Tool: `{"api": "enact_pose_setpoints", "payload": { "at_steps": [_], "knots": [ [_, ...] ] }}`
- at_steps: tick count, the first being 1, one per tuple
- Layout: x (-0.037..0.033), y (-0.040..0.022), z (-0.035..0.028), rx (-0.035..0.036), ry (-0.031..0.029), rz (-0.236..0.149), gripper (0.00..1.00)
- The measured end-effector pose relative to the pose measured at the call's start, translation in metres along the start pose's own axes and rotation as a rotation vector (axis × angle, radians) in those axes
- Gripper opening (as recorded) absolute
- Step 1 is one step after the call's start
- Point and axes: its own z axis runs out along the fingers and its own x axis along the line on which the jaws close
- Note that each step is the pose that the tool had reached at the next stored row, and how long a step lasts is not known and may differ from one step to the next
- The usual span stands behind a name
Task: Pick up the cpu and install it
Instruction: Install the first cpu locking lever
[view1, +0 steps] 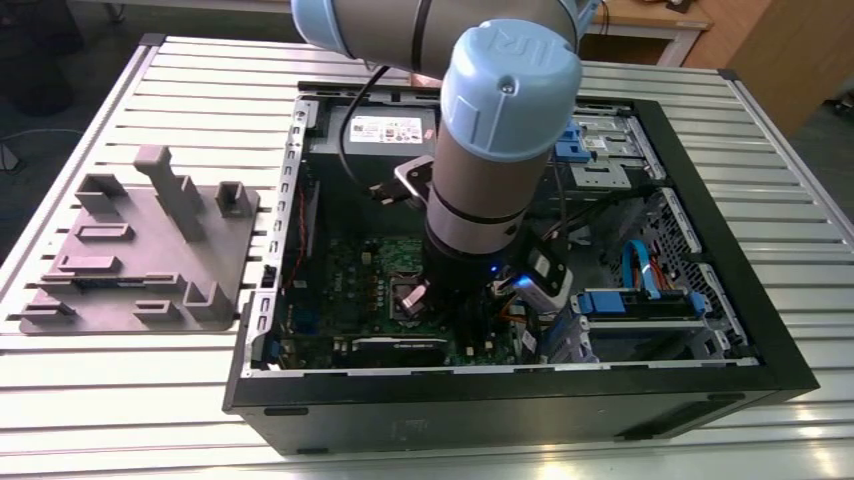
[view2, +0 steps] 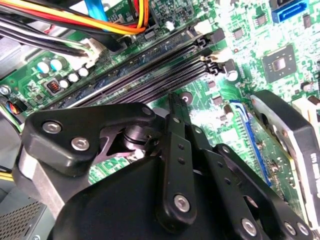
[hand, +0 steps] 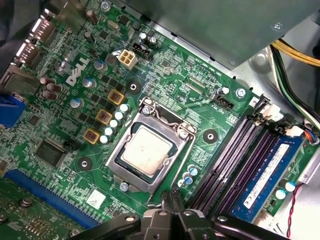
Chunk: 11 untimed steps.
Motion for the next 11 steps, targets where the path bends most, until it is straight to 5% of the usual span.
{"api": "enact_pose_setpoints", "payload": {
  "at_steps": [7, 11],
  "knots": [
    [-0.0005, -0.0003, -0.0001, 0.0, -0.0002, 0.0, 0.1],
    [-0.0006, -0.0003, -0.0051, 0.0, -0.0003, 0.0, 0.1]
  ]
}}
